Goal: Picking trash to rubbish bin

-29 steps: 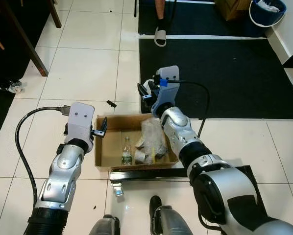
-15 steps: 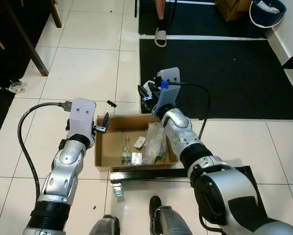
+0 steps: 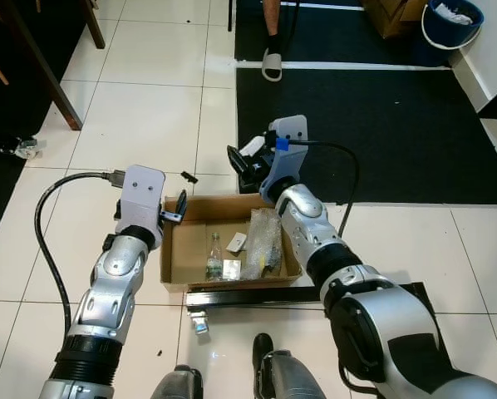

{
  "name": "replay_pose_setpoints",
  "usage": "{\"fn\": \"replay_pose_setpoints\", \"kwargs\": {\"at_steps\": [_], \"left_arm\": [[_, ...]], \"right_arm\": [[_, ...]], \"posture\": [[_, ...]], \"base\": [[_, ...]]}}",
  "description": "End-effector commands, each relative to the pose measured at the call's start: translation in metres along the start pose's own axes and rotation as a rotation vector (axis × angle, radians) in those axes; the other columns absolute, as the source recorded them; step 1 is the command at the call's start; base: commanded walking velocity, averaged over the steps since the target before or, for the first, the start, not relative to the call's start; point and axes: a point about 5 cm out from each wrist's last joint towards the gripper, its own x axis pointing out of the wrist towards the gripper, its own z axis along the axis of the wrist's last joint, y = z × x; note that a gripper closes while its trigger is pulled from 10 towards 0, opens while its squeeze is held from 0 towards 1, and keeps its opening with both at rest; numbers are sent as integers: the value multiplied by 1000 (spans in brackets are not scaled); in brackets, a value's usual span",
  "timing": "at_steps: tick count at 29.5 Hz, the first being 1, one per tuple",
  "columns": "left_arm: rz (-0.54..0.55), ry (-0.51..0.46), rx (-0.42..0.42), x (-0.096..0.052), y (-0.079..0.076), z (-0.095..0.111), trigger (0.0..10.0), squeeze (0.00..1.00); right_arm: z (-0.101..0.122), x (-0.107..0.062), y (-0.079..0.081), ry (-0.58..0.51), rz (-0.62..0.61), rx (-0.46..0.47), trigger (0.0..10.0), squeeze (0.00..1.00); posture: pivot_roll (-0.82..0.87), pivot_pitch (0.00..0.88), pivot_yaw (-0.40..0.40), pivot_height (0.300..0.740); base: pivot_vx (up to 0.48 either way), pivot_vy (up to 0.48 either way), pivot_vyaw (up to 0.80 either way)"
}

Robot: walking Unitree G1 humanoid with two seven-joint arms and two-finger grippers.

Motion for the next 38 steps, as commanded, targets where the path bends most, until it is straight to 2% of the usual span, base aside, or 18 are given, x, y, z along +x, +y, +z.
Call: {"fn": "replay_pose_setpoints", "kwargs": {"at_steps": [1,4,5,8,16,21,32,35,38], "left_arm": [[-16,26,5,-2,-4,-8,10000,0],[-34,25,25,-2,-5,-9,10000,0],[-36,25,26,-2,-5,-9,10000,0],[-41,25,25,-2,-6,-9,10000,0],[-51,25,26,-2,-8,-9,10000,0],[-53,26,28,-2,-8,-10,10000,0],[-53,26,23,-2,-9,-9,10000,0],[-28,29,26,-2,-6,-10,10000,0],[15,20,7,-6,0,-11,10000,0]], "right_arm": [[-8,-4,0,22,0,12,10000,0],[-14,-5,5,75,67,-33,10000,0],[-21,-6,9,133,108,-90,10000,0],[-35,-12,10,218,127,-123,10000,0],[-39,-15,7,235,108,-125,10000,0],[-43,-17,9,276,145,-175,10000,0],[-42,-17,6,258,115,-160,10000,0],[-43,-19,1,237,32,-64,10000,0],[-46,-27,-12,184,-74,30,10000,0]], "posture": [[76,278,-1,740],[76,278,-1,740],[78,274,2,740],[77,272,2,740],[80,272,4,740],[80,273,6,740],[80,273,6,740],[76,269,0,740],[80,243,-11,740]], "base": [[0,0,0],[0,0,0],[0,0,0],[0,0,0],[0,0,0],[0,0,0],[0,0,0],[0,0,0],[0,0,0]]}}
